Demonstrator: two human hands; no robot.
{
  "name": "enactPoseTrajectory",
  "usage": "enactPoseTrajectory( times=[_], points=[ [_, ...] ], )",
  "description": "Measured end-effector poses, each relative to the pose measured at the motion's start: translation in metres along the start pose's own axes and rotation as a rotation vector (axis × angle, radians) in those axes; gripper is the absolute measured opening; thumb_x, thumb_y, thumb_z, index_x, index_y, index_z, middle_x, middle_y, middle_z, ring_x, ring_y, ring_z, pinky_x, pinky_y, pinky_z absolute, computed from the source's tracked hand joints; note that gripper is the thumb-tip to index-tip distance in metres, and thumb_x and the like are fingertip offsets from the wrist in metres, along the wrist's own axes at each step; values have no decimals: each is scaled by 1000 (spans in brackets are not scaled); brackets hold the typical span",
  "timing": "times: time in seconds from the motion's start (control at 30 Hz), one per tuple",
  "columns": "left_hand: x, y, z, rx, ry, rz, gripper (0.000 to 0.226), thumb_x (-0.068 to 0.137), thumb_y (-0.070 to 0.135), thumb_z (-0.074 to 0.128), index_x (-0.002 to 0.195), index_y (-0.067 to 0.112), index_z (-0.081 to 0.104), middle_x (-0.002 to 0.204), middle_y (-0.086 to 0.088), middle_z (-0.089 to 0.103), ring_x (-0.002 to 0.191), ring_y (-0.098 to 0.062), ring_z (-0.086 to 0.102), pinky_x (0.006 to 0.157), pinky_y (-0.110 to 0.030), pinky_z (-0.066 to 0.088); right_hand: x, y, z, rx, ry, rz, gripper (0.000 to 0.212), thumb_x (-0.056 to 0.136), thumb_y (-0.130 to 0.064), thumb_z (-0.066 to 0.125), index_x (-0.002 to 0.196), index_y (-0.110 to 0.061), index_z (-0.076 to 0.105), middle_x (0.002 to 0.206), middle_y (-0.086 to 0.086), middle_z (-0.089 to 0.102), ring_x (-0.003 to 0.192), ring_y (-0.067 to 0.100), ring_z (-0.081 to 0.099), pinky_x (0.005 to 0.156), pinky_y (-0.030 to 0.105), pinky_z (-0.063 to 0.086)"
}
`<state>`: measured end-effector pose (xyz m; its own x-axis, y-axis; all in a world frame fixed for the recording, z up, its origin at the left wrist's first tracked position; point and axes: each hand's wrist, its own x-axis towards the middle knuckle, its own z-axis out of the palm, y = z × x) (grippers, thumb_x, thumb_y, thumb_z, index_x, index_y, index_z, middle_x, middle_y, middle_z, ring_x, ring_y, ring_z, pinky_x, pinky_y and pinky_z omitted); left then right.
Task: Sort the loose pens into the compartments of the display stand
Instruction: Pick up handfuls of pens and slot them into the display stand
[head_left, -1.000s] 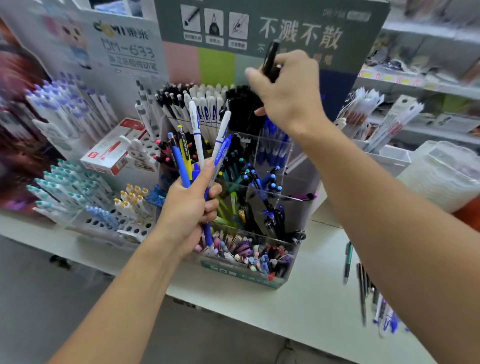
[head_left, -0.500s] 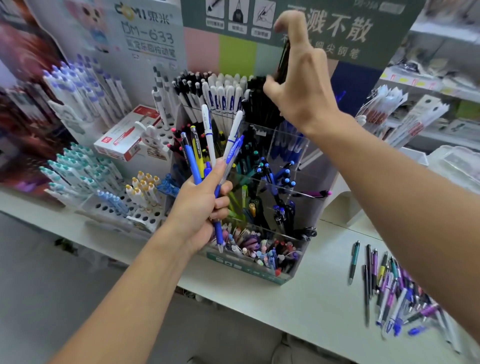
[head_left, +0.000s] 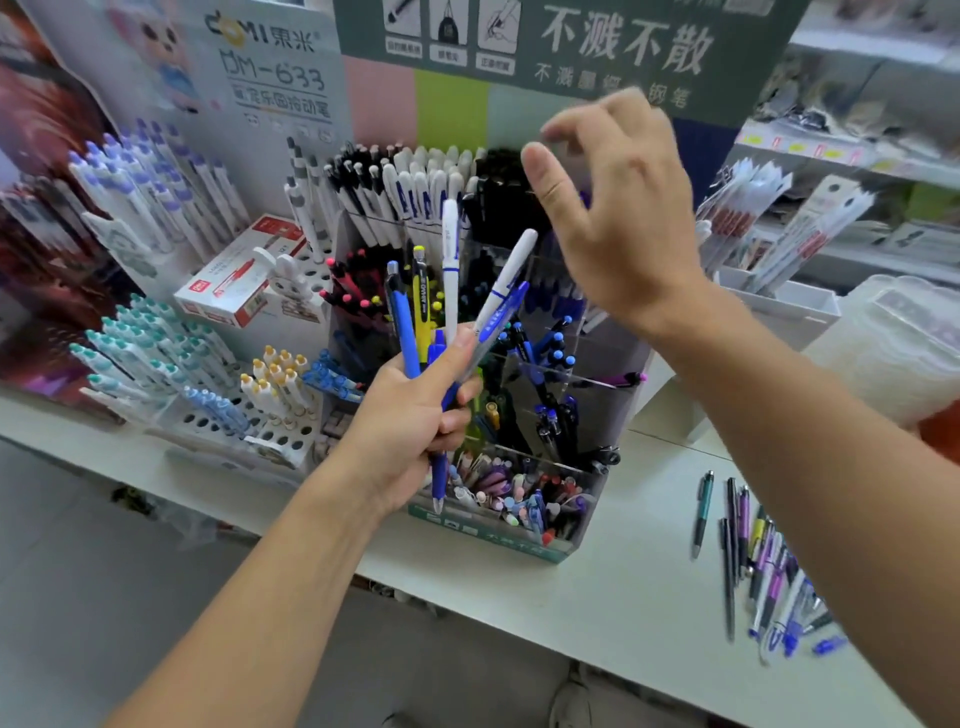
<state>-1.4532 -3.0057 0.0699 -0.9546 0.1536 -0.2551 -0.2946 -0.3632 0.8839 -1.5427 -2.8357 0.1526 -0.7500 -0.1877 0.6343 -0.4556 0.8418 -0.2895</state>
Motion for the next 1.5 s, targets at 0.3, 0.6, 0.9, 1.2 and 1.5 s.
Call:
enactPoseTrajectory(
  times=[0.3,0.6,0.9,1.2,1.5],
  points=[
    [18,-8,63,299,-216,44,21,97,31,63,108,15,71,68,-4,41,47,-11,24,42,-22,19,-29,36,-48,452,-283,385,35,96,-29,68,77,0,64,60,0,52,50,5,39,51,20,34],
    [27,-17,93,409,-7,204,10,94,23,69,100,16,71,60,-1,51,41,-7,36,40,-19,31,-42,62,-74,607,-245,634,20,96,-9,55,77,-10,61,64,5,56,46,11,52,46,25,45],
    [20,-22,91,396,-55,222,17,85,20,76,100,20,69,59,1,55,45,-13,34,41,-23,30,-58,79,-99,961,-497,711,7,95,-5,66,99,-1,70,77,7,72,62,12,66,61,18,56],
    [11,-23,69,67,-80,-22,22,97,20,61,115,8,65,69,2,47,44,-5,26,40,-17,22,-25,91,-150,514,-62,431,13,97,-10,65,103,0,68,83,7,71,68,13,71,66,21,59],
    [-5,-21,55,-202,-254,-217,34,101,16,50,133,7,57,74,1,47,54,-6,37,45,-15,34,4,72,-65,-194,-391,96,28,89,0,51,101,-2,76,97,16,74,91,34,67,82,30,47]
  ],
)
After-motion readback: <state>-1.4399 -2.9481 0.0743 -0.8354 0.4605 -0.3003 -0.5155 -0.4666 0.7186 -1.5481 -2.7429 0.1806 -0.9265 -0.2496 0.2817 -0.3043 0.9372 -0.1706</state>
